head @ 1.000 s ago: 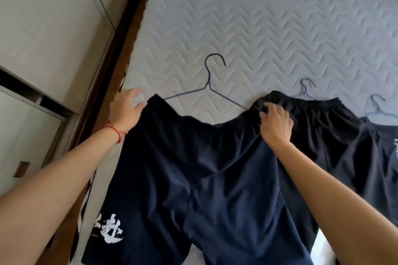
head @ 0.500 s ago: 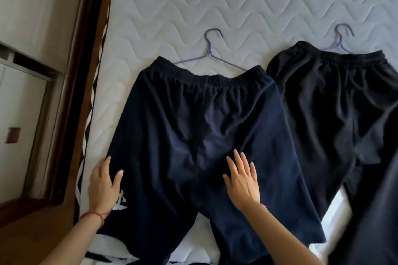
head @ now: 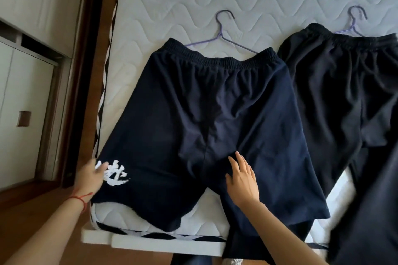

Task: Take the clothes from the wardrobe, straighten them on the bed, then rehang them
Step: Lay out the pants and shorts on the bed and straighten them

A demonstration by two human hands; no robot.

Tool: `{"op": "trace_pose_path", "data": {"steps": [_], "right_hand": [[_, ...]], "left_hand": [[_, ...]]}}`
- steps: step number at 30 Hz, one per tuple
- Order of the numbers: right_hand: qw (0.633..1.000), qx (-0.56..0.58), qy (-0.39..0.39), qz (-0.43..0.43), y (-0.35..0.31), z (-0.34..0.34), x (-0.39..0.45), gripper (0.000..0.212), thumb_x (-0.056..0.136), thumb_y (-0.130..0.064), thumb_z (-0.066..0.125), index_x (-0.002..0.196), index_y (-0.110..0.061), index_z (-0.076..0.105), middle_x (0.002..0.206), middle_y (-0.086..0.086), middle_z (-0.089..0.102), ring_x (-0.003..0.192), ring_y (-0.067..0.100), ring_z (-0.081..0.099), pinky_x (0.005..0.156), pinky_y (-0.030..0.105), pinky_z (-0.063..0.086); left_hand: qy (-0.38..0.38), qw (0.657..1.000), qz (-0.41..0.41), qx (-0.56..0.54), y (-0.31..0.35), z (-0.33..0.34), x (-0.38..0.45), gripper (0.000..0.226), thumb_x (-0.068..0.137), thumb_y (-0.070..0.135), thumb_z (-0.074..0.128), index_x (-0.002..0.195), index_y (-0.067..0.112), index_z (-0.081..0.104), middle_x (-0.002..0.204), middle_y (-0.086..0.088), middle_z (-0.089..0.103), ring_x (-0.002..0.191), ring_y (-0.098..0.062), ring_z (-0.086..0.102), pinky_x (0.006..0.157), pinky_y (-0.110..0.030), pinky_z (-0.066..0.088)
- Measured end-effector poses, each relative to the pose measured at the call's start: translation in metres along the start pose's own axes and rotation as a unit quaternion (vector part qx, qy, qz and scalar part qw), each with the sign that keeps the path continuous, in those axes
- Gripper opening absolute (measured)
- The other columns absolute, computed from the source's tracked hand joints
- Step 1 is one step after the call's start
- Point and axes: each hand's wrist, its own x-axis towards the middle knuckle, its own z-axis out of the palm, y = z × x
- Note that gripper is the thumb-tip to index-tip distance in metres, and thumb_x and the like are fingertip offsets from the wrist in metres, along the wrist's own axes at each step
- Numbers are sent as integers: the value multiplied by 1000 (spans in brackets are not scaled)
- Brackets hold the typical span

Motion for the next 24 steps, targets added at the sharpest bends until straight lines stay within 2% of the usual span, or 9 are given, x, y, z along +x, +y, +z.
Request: {"op": "trace_pose_path", "data": {"steps": [1,3,5,8,11,14,18,21,24], "right_hand": [[1000,1,-4,5,1,-2,-3,52,96,-20,39,145,-15,25,158,2,10,146,19,8,118,33,10],[1000,-3,-9,6,7,-5,-7,51,96,-21,38,145,-17,24,157,1,13,145,19,11,117,31,12],[1000,4,-7,4,13,-9,-11,50,96,-21,39,145,-17,26,156,1,18,144,19,17,116,30,16],[1000,13,14,-1,22,-16,-13,48,95,-17,43,141,-14,35,152,5,29,140,23,27,113,34,24],[999,14,45,3,34,-26,-9,45,93,-14,46,138,-12,41,148,8,36,138,26,31,112,36,25],[996,9,93,-1,49,-43,10,44,92,-13,48,136,-10,43,148,9,37,140,26,29,113,39,24],[986,-6,168,-1,73,-73,52,43,91,-12,49,134,-9,46,149,10,36,141,27,27,115,44,21],[975,-20,223,15,98,-94,86,46,88,-20,42,132,-7,47,148,13,36,140,30,28,114,47,20],[977,-33,210,28,127,-101,110,54,88,-32,35,136,-8,43,151,11,31,142,28,22,115,46,15]], "left_hand": [[28,1000,-1,12,-3,-6,0,25,92,14,51,105,-7,56,107,-32,60,101,-47,55,85,-44,41],[37,999,9,26,-7,-11,-3,26,91,12,52,112,-4,53,111,-31,59,103,-47,55,88,-47,42],[31,998,34,46,-6,-7,-5,38,87,12,59,121,-1,49,119,-29,56,110,-46,53,92,-51,43],[81,990,79,84,12,7,-18,47,80,11,66,123,0,51,120,-29,52,113,-45,49,91,-54,43],[117,975,164,98,47,29,-37,42,78,5,67,118,-3,55,114,-28,56,110,-45,51,88,-55,44],[100,961,239,96,86,54,-46,38,76,3,68,112,-1,58,113,-24,59,106,-44,55,83,-53,46],[74,939,330,64,147,78,-52,37,79,5,65,114,3,58,121,-16,57,115,-36,53,89,-49,46],[87,923,374,39,200,85,-46,35,83,8,62,117,3,56,124,-14,55,118,-32,50,94,-45,44],[117,905,407,27,255,87,-27,33,84,8,59,116,2,56,123,-15,55,116,-33,50,95,-43,43]]}}
